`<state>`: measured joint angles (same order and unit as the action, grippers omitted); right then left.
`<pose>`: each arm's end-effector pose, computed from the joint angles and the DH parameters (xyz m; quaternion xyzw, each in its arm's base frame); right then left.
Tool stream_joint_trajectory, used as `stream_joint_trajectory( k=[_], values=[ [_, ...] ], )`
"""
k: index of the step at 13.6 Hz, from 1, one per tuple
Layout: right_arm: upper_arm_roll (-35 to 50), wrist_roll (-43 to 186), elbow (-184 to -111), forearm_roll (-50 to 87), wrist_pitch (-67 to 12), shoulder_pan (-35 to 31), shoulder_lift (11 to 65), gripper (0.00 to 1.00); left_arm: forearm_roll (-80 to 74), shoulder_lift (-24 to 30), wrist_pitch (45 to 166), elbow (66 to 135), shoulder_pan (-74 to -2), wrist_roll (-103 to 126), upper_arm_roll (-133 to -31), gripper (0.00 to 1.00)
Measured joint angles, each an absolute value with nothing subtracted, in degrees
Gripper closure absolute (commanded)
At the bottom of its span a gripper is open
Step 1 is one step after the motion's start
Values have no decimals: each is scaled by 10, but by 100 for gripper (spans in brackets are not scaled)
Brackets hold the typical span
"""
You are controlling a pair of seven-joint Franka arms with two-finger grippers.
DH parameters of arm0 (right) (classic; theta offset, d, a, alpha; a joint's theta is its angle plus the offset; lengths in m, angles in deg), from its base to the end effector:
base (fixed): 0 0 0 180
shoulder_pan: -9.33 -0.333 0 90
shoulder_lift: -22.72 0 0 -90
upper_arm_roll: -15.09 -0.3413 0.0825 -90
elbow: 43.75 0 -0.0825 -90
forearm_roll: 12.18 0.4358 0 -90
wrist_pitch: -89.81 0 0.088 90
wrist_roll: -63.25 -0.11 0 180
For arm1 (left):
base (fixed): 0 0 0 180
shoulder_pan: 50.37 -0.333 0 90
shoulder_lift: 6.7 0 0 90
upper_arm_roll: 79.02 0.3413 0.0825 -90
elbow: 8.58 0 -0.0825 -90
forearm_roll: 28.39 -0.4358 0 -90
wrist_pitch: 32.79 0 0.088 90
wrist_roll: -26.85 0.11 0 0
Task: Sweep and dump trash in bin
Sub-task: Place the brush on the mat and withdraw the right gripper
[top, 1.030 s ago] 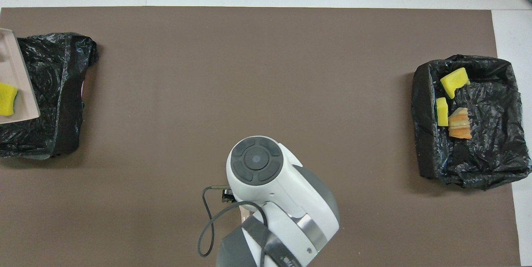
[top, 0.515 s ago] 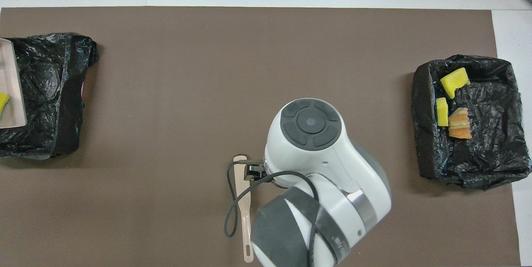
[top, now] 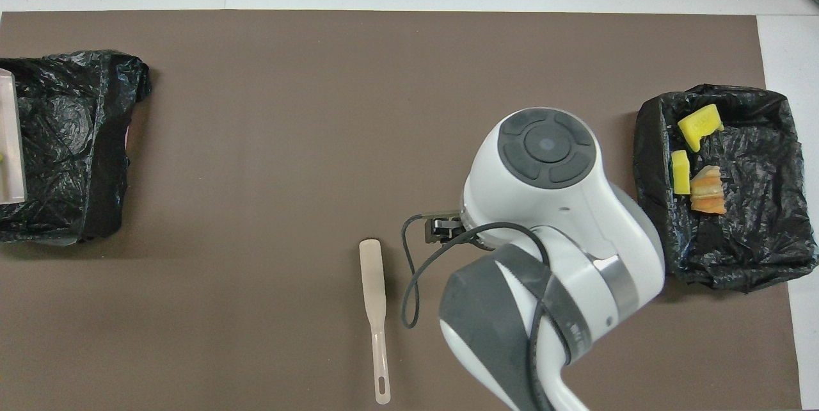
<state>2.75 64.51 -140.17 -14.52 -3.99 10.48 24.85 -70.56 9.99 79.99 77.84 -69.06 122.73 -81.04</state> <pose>0.6062 0.1136 0.5715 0.9929 0.1106 -0.0394 0.0198 0.6847 0.2556 0.5407 -0.6478 0.6784 0.2369 0.2532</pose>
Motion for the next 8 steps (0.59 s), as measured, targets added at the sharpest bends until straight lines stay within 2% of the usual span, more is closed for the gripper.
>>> stream_joint_trajectory(
  k=[5,8],
  values=[
    [32,677,-1375,-160,-15,170,244,0,-765,97,768,774,-679,1201,-810,100],
    [52,663,-1371,-154,-8,183,235,0,-804,90,767,772,-673,1198,-810,100]
  ],
)
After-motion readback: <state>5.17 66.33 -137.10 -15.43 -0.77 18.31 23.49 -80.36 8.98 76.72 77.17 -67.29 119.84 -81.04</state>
